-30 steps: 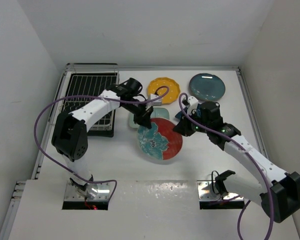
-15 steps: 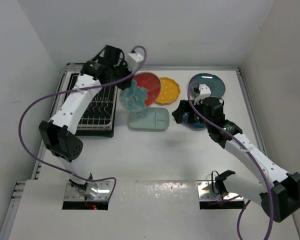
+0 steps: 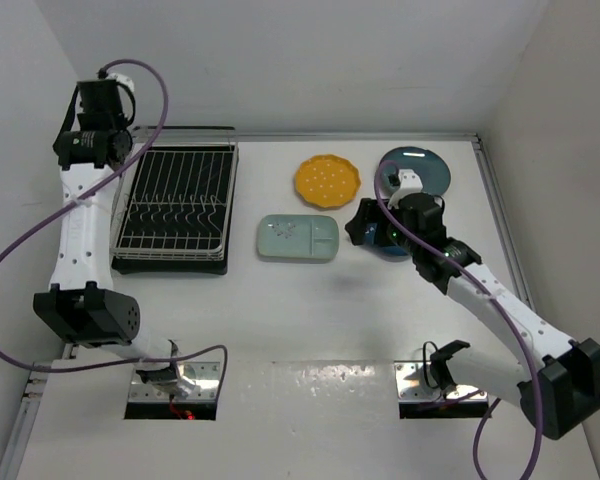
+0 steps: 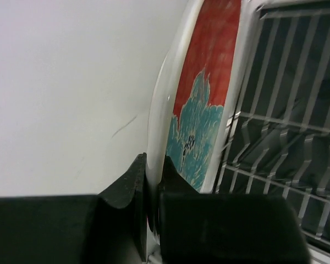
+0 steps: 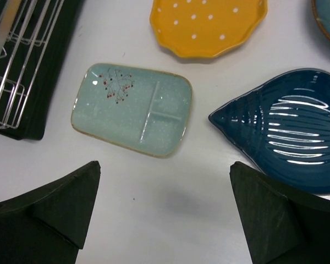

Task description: Load the plates into the dish rack

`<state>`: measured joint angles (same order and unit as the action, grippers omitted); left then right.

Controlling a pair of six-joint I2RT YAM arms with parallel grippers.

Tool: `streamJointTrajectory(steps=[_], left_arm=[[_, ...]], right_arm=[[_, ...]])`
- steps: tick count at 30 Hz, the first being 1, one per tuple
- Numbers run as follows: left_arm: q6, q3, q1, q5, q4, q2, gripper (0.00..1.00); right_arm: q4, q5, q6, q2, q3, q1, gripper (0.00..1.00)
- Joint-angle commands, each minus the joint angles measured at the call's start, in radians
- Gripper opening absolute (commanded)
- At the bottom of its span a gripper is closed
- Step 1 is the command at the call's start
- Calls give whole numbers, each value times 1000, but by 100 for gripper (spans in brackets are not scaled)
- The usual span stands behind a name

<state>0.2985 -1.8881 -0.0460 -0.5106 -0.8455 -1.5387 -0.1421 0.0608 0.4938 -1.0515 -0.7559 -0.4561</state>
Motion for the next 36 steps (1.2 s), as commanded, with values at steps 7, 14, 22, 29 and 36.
streamJointTrajectory(steps=[7, 14, 22, 29, 36], left_arm=[[-18, 162, -190, 110, 272, 74, 0], [-59, 231, -292, 342, 272, 94, 0], [-59, 297, -311, 343, 272, 72, 0], [-96, 422, -354, 411, 283, 60, 0], [-107, 431, -367, 471, 273, 40, 49]], right_arm=[[-44, -56, -1, -107, -137, -13, 100], [-60, -42, -5, -107, -151, -16, 100], [-63, -33, -8, -113, -155, -18, 100], [-77, 5, -32, -116, -161, -13, 100], [-178, -168, 116, -304, -298, 127, 100]])
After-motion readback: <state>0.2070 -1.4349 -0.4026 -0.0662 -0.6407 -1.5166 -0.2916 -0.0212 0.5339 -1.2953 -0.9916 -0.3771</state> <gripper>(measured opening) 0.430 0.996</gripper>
